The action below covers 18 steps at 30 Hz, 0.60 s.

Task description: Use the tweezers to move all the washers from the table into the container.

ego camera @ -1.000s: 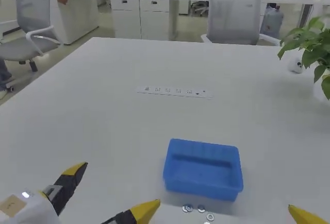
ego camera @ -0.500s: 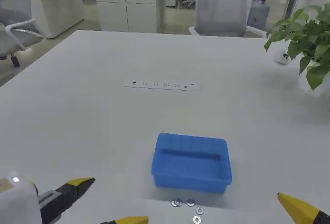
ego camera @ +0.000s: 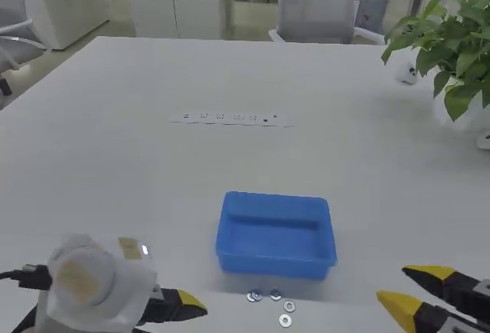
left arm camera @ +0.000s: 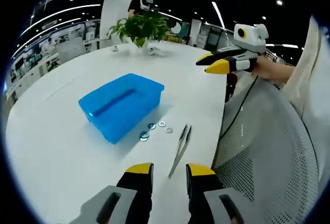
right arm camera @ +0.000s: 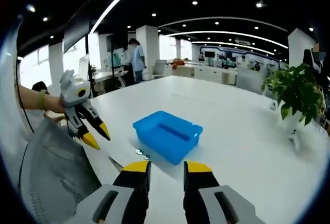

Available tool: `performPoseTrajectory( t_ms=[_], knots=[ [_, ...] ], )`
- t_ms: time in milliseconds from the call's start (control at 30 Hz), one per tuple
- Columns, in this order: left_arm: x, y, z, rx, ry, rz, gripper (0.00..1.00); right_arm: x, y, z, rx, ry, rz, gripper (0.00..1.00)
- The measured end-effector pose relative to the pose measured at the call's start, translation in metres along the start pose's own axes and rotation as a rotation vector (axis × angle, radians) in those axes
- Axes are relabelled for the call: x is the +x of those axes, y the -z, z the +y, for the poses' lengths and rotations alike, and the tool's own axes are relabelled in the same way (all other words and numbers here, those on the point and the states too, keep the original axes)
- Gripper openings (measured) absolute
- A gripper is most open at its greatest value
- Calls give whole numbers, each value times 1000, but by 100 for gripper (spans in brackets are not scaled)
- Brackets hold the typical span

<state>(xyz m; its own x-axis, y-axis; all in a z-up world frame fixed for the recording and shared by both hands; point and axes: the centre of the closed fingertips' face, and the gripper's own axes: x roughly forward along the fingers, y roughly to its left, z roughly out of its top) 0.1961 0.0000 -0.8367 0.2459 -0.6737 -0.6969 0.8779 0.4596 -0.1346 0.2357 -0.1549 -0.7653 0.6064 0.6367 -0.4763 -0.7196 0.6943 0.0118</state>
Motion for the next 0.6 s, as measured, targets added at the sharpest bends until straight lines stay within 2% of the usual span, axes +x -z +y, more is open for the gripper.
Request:
performPoseTrajectory(
  t_ms=[67, 100, 133, 300, 333, 400, 433, 500, 533, 567, 600],
  knots=[
    [7, 4, -2, 16, 18, 39, 18, 7, 3, 10, -12, -39, 17, 19],
    [9, 5, -2, 17, 21, 44, 18, 9, 4, 11, -14, -41, 20, 18],
    [15, 8, -4, 31, 46, 76, 18, 11, 6, 13, -16, -47, 28, 17],
    [26, 14, -4, 90, 55, 140, 10, 18, 13, 21, -20, -76, 56, 13],
    [28, 17, -4, 120, 60, 165, 9, 18, 14, 22, -20, -80, 61, 13],
    [31, 20, -4, 138, 64, 195, 9, 19, 16, 23, -15, -87, 70, 12],
    [32, 22, -5, 183, 69, 214, 9, 19, 17, 23, -16, -87, 72, 12],
    [34, 26, -5, 224, 68, 251, 8, 20, 18, 23, -15, -88, 80, 11],
    [36, 27, -6, 238, 69, 259, 7, 20, 18, 23, -18, -87, 83, 10],
    [37, 21, -4, 274, 57, 238, 5, 21, 20, 24, -37, -91, 90, 9],
    [35, 26, -5, 269, 58, 271, 3, 22, 21, 25, -53, -96, 102, 8]
  ],
)
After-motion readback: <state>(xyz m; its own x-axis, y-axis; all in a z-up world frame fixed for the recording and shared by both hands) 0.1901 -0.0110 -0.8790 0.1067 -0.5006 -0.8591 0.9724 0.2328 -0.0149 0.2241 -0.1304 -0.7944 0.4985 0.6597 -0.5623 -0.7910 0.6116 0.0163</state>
